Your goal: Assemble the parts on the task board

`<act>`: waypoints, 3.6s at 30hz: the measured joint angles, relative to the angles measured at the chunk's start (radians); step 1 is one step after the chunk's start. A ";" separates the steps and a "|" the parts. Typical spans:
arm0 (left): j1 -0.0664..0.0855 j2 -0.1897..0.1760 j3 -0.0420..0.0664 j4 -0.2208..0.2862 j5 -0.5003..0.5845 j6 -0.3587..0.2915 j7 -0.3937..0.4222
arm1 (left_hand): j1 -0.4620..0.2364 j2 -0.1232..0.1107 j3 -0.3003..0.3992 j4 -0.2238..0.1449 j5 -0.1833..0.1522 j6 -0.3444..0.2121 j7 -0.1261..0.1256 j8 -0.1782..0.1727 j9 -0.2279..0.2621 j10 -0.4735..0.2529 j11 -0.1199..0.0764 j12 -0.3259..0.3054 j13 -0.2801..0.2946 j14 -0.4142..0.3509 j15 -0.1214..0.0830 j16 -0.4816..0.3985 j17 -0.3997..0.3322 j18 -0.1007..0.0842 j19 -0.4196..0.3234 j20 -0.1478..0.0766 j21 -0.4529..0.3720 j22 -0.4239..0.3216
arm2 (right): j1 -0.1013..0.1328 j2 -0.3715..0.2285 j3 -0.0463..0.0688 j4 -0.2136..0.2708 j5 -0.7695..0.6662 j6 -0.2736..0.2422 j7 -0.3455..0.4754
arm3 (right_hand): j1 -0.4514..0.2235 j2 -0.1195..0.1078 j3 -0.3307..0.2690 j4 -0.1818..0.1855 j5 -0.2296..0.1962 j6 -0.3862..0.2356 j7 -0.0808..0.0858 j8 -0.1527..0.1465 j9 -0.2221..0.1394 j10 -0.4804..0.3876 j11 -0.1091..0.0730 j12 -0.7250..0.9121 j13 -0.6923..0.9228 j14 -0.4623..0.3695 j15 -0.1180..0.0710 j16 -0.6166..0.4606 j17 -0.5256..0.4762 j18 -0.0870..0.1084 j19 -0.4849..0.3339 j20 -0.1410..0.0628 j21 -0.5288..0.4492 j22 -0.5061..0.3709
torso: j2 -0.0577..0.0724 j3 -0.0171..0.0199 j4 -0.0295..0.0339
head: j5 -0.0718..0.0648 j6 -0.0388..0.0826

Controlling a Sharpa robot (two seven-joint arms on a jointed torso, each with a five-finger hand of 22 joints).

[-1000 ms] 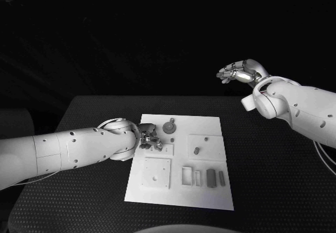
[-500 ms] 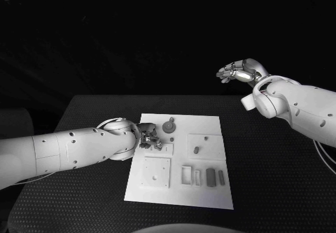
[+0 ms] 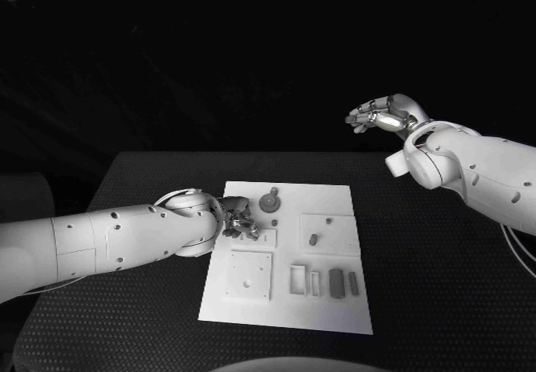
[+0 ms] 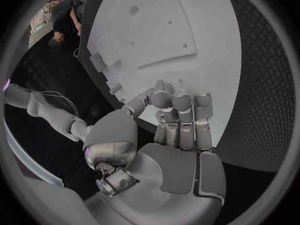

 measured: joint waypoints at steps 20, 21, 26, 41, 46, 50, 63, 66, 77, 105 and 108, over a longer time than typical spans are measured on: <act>-0.007 -0.001 0.003 0.003 -0.004 -0.006 -0.005 | -0.020 0.007 0.010 0.015 -0.008 0.008 -0.004 0.000 0.005 0.007 -0.007 0.007 0.003 0.007 -0.006 0.028 -0.018 0.000 -0.013 0.005 0.004 0.000 | -0.001 -0.005 0.000 0.000 0.001 0.002 -0.001 | -0.004 0.004 0.000 0.000 0.008 0.000 0.000 0.000 -0.002 0.007 0.000 -0.004 -0.005 0.000 0.000 -0.004 -0.002 0.000 0.000 0.000 -0.004 0.002 | 0.000 -0.0001 -0.0002 | 0.000 0.000; -0.007 -0.002 0.003 0.003 -0.002 -0.006 -0.006 | -0.030 0.017 0.016 0.009 -0.007 0.008 -0.004 0.000 0.005 0.007 -0.007 0.007 0.005 0.009 -0.005 0.032 -0.021 0.000 -0.016 0.002 0.004 0.000 | -0.001 -0.005 0.000 0.000 0.001 0.002 -0.001 | -0.004 0.004 0.000 0.000 0.008 0.000 0.000 0.000 -0.002 0.007 0.000 -0.004 -0.006 0.000 0.000 -0.004 -0.002 0.000 0.000 0.000 -0.004 0.002 | 0.000 -0.0001 -0.0003 | 0.000 0.000; -0.008 -0.003 0.003 0.004 0.014 -0.007 -0.010 | -0.062 0.046 0.032 -0.007 0.010 0.009 -0.004 0.000 0.005 0.007 -0.007 0.012 0.008 0.009 -0.005 0.042 -0.030 0.000 -0.020 0.005 0.008 0.000 | -0.001 -0.005 0.000 0.000 0.002 0.002 -0.001 | -0.004 0.004 0.000 0.000 0.012 0.000 0.000 0.000 -0.002 0.007 0.000 -0.004 -0.007 0.000 0.000 -0.004 -0.002 0.000 0.000 0.000 -0.004 0.003 | 0.000 -0.0004 -0.0001 | -0.001 0.000; -0.012 -0.007 0.003 0.014 0.047 -0.006 -0.021 | -0.091 0.057 0.036 -0.012 0.012 0.009 -0.004 0.006 0.009 0.007 -0.007 0.015 0.009 0.011 -0.003 0.047 -0.036 0.000 -0.020 0.005 0.012 0.000 | -0.002 -0.006 0.000 0.000 0.004 0.003 -0.001 | -0.004 0.004 0.000 0.000 0.020 0.000 0.000 0.000 -0.003 0.007 0.000 -0.004 -0.010 0.000 0.000 -0.004 -0.003 0.000 0.000 0.000 -0.004 0.004 | 0.000 -0.0008 0.0003 | -0.002 -0.003; -0.012 -0.007 0.003 0.015 0.048 -0.006 -0.024 | -0.091 0.057 0.036 -0.014 0.011 0.009 -0.004 0.006 0.010 0.007 -0.007 0.015 0.009 0.010 -0.003 0.047 -0.038 0.000 -0.020 0.005 0.012 0.000 | -0.002 -0.007 0.000 0.000 0.006 0.003 -0.001 | -0.004 0.004 0.000 0.000 0.020 0.000 0.000 0.000 -0.004 0.007 0.000 -0.004 -0.011 0.000 0.000 -0.008 -0.004 0.000 0.000 0.000 -0.008 0.006 | 0.000 -0.0003 0.0001 | -0.001 -0.002; -0.013 -0.007 0.003 0.014 0.049 -0.007 -0.025 | -0.091 0.057 0.036 -0.014 0.011 0.009 -0.004 0.009 0.010 0.007 -0.007 0.015 0.009 0.008 -0.005 0.051 -0.040 0.000 -0.020 0.005 0.012 0.000 | -0.002 -0.007 0.000 0.000 0.006 0.004 -0.001 | -0.004 0.004 0.000 0.000 0.024 0.000 0.000 0.000 -0.004 0.007 0.000 -0.004 -0.012 0.000 0.000 -0.008 -0.004 0.000 0.000 0.000 -0.008 0.006 | 0.000 -0.0001 0.0000 | -0.001 -0.002; -0.013 -0.002 0.003 0.007 0.050 -0.007 -0.023 | -0.096 0.053 0.048 -0.012 0.000 0.010 -0.003 0.009 0.010 0.007 -0.007 0.015 0.009 0.008 -0.005 0.055 -0.046 0.000 -0.020 0.005 0.016 0.000 | -0.003 -0.004 0.000 -0.001 0.008 0.004 -0.002 | -0.004 0.004 0.000 0.000 0.029 0.000 0.000 0.000 -0.005 0.007 0.000 -0.004 -0.013 0.000 0.000 -0.008 -0.004 0.000 0.000 0.000 -0.008 0.007 | 0.000 -0.0001 -0.0005 | -0.001 -0.002; -0.013 -0.001 0.003 0.005 0.050 -0.005 -0.023 | -0.098 0.050 0.056 -0.013 -0.033 0.010 -0.003 0.009 0.011 0.007 -0.007 0.015 0.009 0.008 -0.005 0.059 -0.051 0.000 -0.020 0.005 0.016 0.000 | -0.003 -0.004 0.000 -0.002 0.008 0.004 -0.002 | -0.004 0.004 0.000 0.000 0.029 0.000 0.000 0.000 -0.005 0.007 0.000 -0.004 -0.015 0.000 0.000 -0.008 -0.005 0.000 -0.002 0.002 -0.008 0.008 | 0.000 -0.0001 -0.0006 | -0.001 -0.001; -0.011 0.005 0.004 -0.001 0.050 0.009 -0.028 | -0.106 0.051 0.055 -0.005 -0.047 0.017 -0.004 0.009 0.015 0.007 -0.007 0.019 0.009 0.007 -0.003 0.062 -0.055 0.000 -0.020 0.005 0.019 0.000 | -0.004 -0.003 0.000 -0.002 0.008 0.005 -0.002 | -0.004 0.004 0.000 0.000 0.033 0.000 0.000 0.000 -0.006 0.007 0.000 -0.004 -0.016 0.000 0.000 -0.008 -0.005 0.000 -0.004 0.004 -0.012 0.008 | 0.000 0.0005 -0.0009 | -0.003 -0.003; -0.015 0.015 0.001 0.000 0.043 0.018 -0.041 | -0.100 0.045 0.053 0.031 -0.195 0.077 -0.014 0.017 0.022 0.011 -0.010 0.035 0.011 0.012 -0.001 0.085 -0.069 0.000 -0.020 0.005 0.026 0.000 | -0.004 -0.004 0.000 -0.003 0.009 0.010 -0.003 | -0.004 0.004 0.000 0.000 0.033 0.000 0.000 0.000 -0.006 0.007 0.000 -0.008 -0.019 0.000 0.000 -0.012 -0.006 0.000 -0.004 0.004 -0.013 0.009 | 0.000 -0.0001 0.0001 | -0.009 -0.002; -0.016 0.016 0.000 0.000 0.043 0.020 -0.041 | -0.102 0.023 0.041 0.056 -0.264 0.088 -0.025 0.017 0.020 0.013 -0.013 0.039 0.011 0.012 -0.002 0.089 -0.072 0.000 -0.020 0.005 0.026 0.000 | -0.004 -0.004 0.000 -0.003 0.009 0.010 -0.003 | -0.004 0.004 0.000 0.000 0.033 0.000 0.000 0.000 -0.006 0.007 0.000 -0.008 -0.019 0.000 0.000 -0.012 -0.007 0.000 -0.004 0.004 -0.015 0.009 | 0.000 -0.0006 0.0006 | -0.009 -0.001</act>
